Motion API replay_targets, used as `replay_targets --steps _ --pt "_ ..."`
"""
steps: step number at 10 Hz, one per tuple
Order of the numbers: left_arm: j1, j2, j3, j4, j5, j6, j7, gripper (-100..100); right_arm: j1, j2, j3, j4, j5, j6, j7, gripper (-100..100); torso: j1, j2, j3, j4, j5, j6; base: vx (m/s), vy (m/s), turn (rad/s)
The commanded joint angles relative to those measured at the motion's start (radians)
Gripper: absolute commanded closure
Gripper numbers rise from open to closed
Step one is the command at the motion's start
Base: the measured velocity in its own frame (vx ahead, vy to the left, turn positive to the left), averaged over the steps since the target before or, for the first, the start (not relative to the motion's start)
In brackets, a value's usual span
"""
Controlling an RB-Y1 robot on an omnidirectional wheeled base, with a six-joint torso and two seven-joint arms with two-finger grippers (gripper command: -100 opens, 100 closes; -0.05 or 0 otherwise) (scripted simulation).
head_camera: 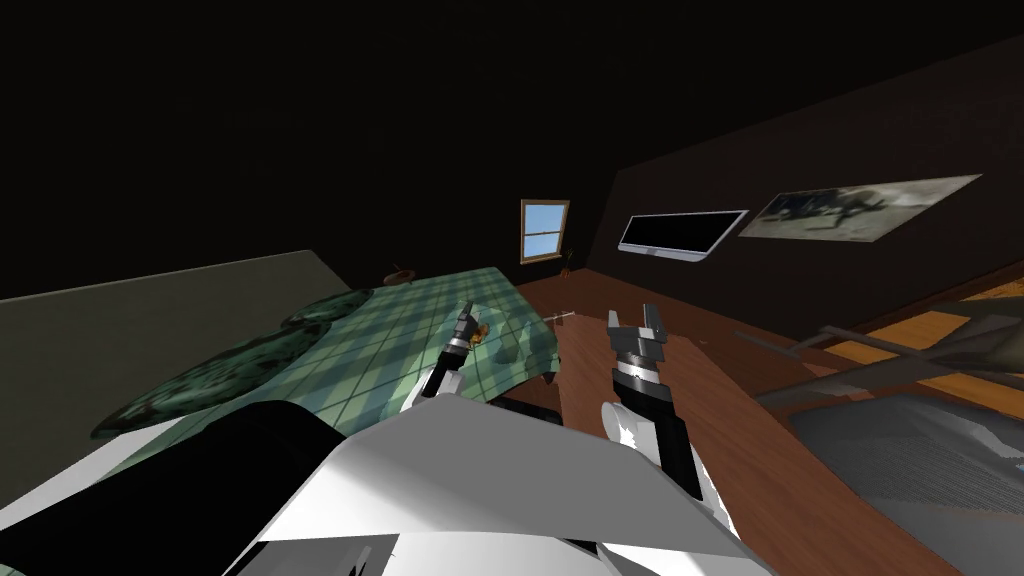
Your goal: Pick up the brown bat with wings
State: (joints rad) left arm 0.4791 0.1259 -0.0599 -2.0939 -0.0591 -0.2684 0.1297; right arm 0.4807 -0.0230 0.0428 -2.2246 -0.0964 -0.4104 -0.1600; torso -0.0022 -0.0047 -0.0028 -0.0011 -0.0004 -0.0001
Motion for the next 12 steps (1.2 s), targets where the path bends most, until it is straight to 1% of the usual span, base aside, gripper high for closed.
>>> replay_targets --steps 1,6,12 --pt "0.001 0.006 0.003 0.020 0.013 0.047 0.009 -100 0.000 0.000 0.000 0.000 0.000 0.000 0.000 0 0.000 0.000 0.000 0.000 0.000 0.000 0.053 -0.031 0.132" --pt "-0.020 0.007 0.019 0.107 0.048 0.166 0.022 -100 0.000 0.000 0.000 0.000 0.000 0.000 0.000 0 0.001 0.001 0.001 0.000 0.000 0.000 0.046 -0.037 0.089" --pt "-0.049 0.006 0.041 0.204 0.080 0.282 0.017 -100 0.000 0.000 0.000 0.000 0.000 0.000 0.000 0 0.001 0.003 0.002 0.001 0.000 0.000 0.024 -0.025 0.039"
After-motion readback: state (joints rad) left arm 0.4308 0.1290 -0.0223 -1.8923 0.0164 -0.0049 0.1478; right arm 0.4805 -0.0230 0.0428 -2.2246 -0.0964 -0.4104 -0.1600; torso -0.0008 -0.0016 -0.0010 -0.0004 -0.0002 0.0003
